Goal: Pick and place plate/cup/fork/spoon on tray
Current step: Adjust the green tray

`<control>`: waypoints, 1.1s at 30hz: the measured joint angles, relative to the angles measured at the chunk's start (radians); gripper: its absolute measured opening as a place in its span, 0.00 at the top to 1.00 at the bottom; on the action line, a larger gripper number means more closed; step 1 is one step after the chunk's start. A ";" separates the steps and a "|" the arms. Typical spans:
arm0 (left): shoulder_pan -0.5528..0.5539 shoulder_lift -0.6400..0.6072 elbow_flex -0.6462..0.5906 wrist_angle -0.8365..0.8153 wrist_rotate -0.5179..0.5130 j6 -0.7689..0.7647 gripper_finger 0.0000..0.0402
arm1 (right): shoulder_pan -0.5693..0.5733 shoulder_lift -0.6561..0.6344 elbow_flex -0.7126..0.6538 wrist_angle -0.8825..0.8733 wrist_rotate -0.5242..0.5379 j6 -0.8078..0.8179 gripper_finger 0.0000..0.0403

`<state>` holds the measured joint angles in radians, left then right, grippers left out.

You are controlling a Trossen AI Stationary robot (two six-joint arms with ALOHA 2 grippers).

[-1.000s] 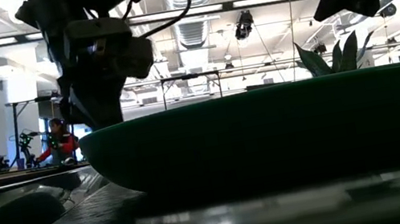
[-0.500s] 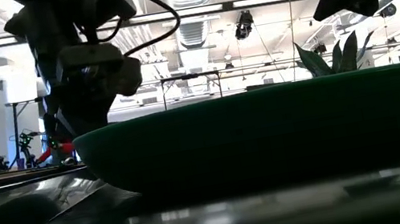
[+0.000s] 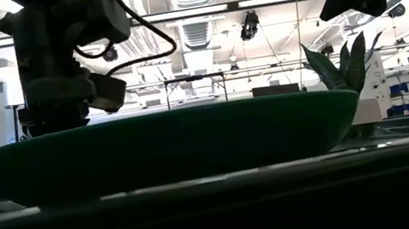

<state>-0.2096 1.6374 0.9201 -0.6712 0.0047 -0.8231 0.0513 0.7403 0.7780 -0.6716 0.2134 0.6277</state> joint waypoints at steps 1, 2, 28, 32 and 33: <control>0.000 -0.005 0.006 -0.001 -0.018 0.000 1.00 | 0.000 0.000 0.000 -0.001 0.000 0.000 0.98; 0.000 -0.017 0.014 0.002 -0.042 0.001 1.00 | 0.000 0.000 0.000 -0.001 0.000 0.000 0.98; 0.026 -0.573 0.104 0.025 -0.723 0.153 1.00 | -0.300 0.475 -0.097 0.328 -0.254 -0.181 0.98; 0.026 -0.569 0.103 0.026 -0.719 0.163 1.00 | -0.348 0.571 -0.098 0.359 -0.322 -0.231 0.98; 0.026 -0.564 0.103 0.026 -0.718 0.172 1.00 | -0.354 0.593 -0.098 0.357 -0.327 -0.238 0.98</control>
<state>-0.1837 1.0739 1.0229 -0.6455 -0.7130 -0.6514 -0.3024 1.3334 0.6800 -0.3146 -0.1137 0.3897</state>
